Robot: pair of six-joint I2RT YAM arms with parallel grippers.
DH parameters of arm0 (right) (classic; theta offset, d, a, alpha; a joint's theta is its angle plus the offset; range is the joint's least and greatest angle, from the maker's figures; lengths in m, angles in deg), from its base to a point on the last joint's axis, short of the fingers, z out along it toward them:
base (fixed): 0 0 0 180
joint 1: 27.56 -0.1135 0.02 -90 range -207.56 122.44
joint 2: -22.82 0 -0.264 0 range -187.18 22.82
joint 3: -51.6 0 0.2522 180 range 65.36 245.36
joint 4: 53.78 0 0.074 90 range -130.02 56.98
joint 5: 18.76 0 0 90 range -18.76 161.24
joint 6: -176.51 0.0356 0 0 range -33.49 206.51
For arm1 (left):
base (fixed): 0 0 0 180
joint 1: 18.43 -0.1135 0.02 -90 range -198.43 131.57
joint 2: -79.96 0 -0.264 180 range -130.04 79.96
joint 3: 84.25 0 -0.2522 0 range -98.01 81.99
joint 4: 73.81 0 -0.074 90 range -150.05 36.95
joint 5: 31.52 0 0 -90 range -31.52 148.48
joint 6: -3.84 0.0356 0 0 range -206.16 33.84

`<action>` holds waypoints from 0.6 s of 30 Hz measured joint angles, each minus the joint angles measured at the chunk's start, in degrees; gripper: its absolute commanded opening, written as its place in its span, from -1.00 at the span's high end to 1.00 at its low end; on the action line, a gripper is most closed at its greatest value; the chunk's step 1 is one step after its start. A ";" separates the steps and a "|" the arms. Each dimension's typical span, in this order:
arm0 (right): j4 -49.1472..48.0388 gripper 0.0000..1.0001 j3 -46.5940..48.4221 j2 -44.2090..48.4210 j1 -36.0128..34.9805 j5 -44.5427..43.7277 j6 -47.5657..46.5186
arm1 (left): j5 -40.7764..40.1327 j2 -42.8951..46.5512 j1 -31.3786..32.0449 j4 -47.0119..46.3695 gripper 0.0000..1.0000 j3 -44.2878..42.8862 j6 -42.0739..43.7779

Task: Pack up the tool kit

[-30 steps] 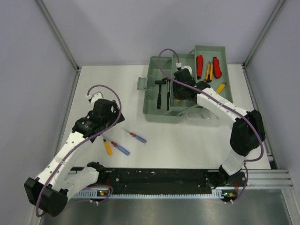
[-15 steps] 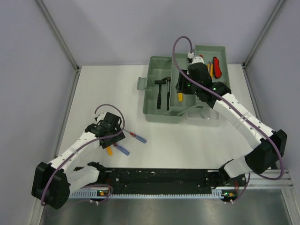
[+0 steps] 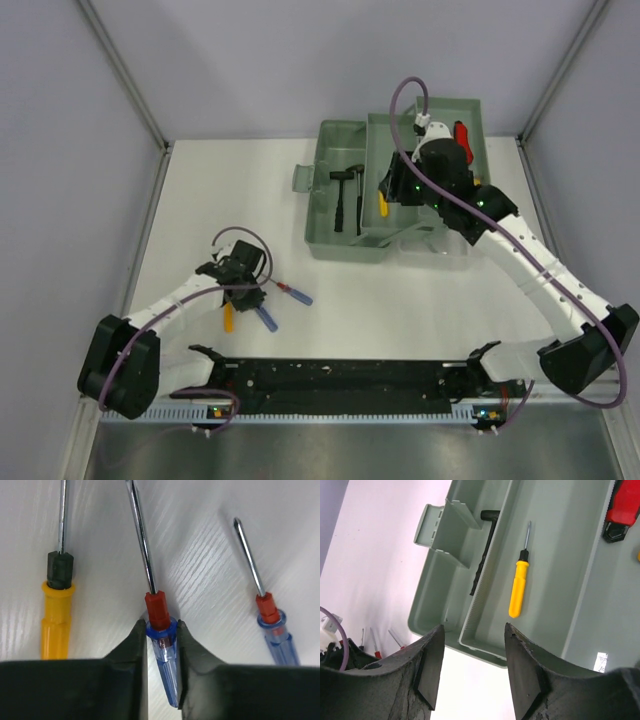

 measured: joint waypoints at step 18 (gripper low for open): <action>-12.74 -0.68 -12.31 9.68 -1.84 37.86 -5.20 | 13.66 10.97 0.00 -1.81 1.00 -15.28 8.31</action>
